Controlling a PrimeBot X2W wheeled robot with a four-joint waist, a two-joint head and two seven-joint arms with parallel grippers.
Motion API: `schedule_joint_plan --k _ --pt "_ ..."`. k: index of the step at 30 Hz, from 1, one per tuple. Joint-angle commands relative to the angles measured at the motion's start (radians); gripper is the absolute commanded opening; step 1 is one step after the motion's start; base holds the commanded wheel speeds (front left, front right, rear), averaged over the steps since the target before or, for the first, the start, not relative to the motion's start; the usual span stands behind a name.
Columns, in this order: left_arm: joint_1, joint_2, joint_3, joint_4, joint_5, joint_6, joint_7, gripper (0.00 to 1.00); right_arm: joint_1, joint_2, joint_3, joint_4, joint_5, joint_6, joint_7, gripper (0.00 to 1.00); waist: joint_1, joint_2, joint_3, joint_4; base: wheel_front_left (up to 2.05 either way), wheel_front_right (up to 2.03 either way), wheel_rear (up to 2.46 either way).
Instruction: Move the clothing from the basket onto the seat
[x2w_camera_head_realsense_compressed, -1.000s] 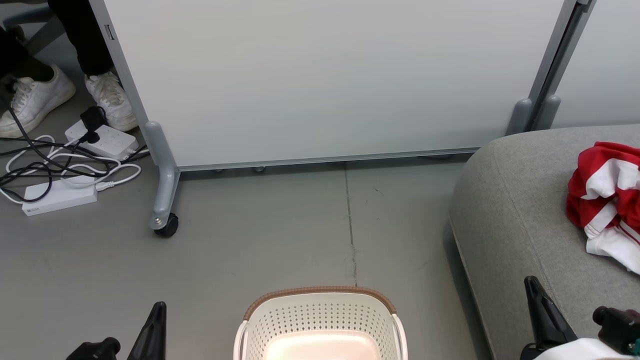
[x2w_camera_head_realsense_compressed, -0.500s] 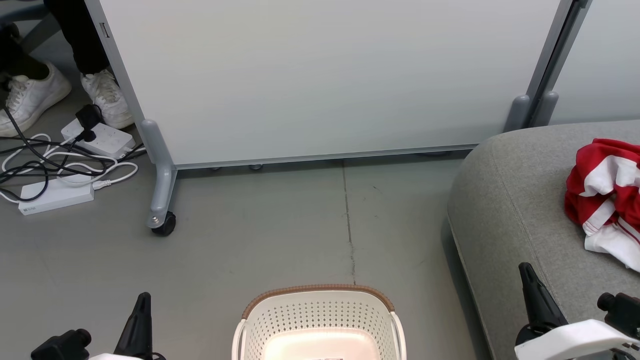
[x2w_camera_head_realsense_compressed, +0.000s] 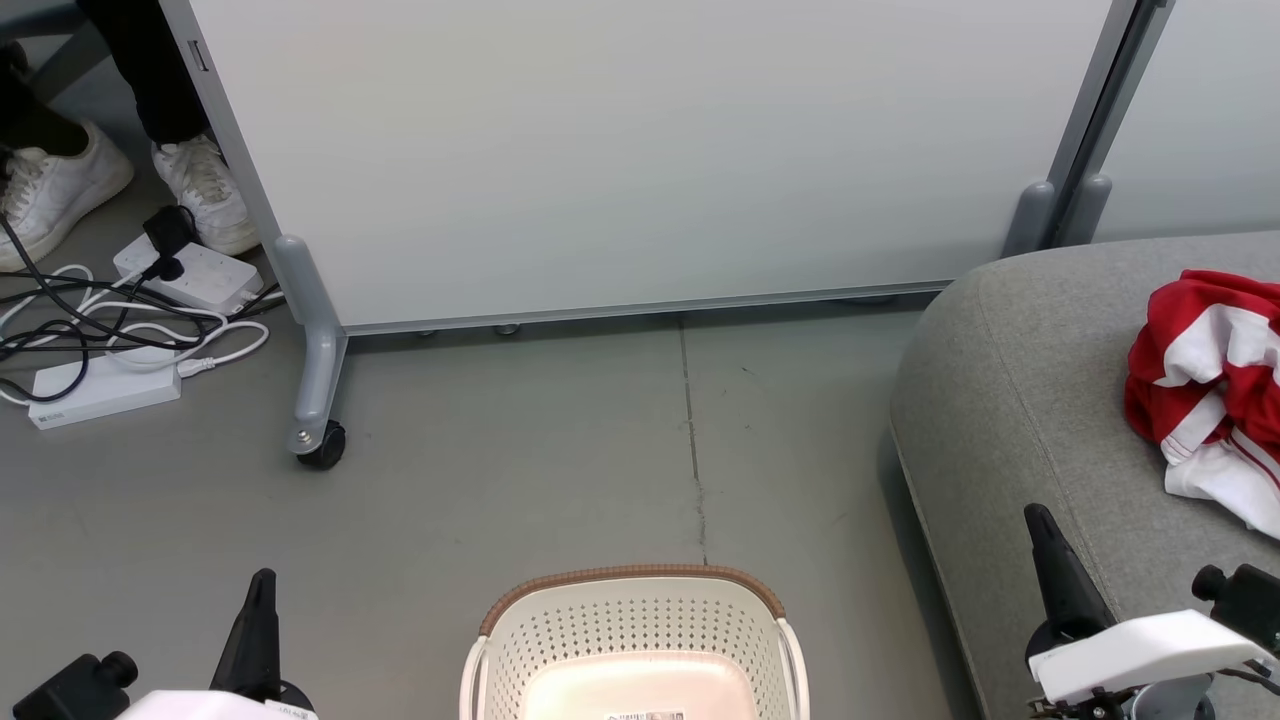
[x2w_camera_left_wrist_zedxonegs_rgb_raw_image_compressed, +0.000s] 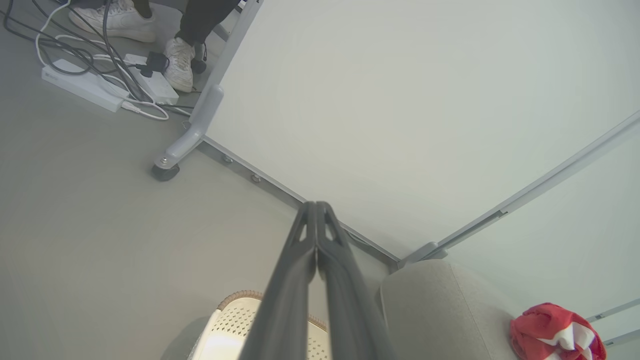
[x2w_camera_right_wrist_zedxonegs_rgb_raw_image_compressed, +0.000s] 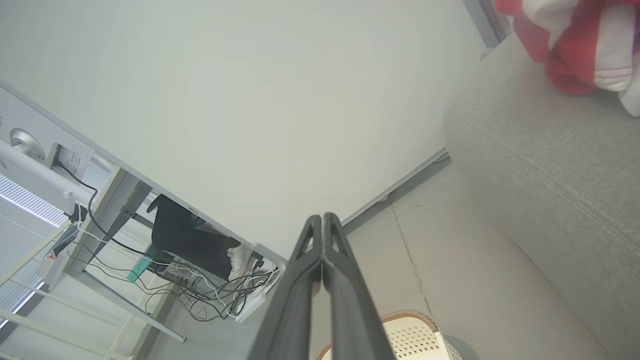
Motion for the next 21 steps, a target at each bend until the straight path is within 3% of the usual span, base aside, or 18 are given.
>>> schedule_joint_plan --k 1,21 --pt "-0.038 0.001 0.024 -0.012 -0.039 -0.011 0.011 0.00 -0.037 -0.009 0.001 -0.002 0.046 0.001 0.005 0.00 0.0000 0.0000 0.001 -0.001 0.00 0.00 0.00" --pt "-0.059 -0.034 0.110 -0.013 -0.234 -0.053 0.071 0.00 -0.100 -0.012 0.020 0.053 0.271 0.001 0.030 0.00 0.0000 0.0000 0.012 -0.011 0.00 0.00 0.00"
